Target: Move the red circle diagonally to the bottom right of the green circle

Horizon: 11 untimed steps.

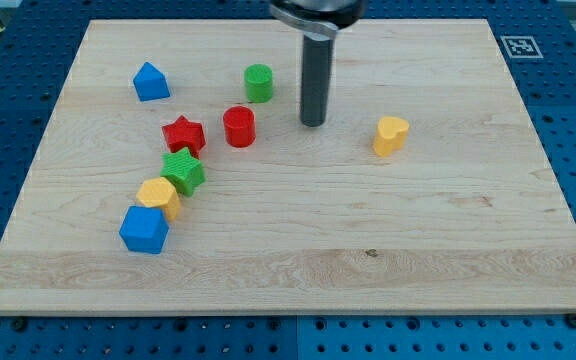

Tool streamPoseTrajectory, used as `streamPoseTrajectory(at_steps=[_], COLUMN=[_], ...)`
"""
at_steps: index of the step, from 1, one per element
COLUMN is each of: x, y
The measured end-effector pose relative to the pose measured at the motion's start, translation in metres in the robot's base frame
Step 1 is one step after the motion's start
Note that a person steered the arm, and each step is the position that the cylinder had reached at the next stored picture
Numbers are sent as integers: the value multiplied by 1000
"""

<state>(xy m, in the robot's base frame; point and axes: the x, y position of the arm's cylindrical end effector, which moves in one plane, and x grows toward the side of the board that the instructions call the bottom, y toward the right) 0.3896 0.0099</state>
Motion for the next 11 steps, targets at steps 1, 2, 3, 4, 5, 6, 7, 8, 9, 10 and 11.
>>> streamPoseTrajectory(at_steps=[1, 2, 3, 4, 5, 6, 7, 8, 9, 10, 11], x=[-5, -18, -16, -4, 4, 9, 6, 21, 27, 40, 45], y=[-44, -80, -101, -81, -64, -66, -101, -101, -69, -43, -49])
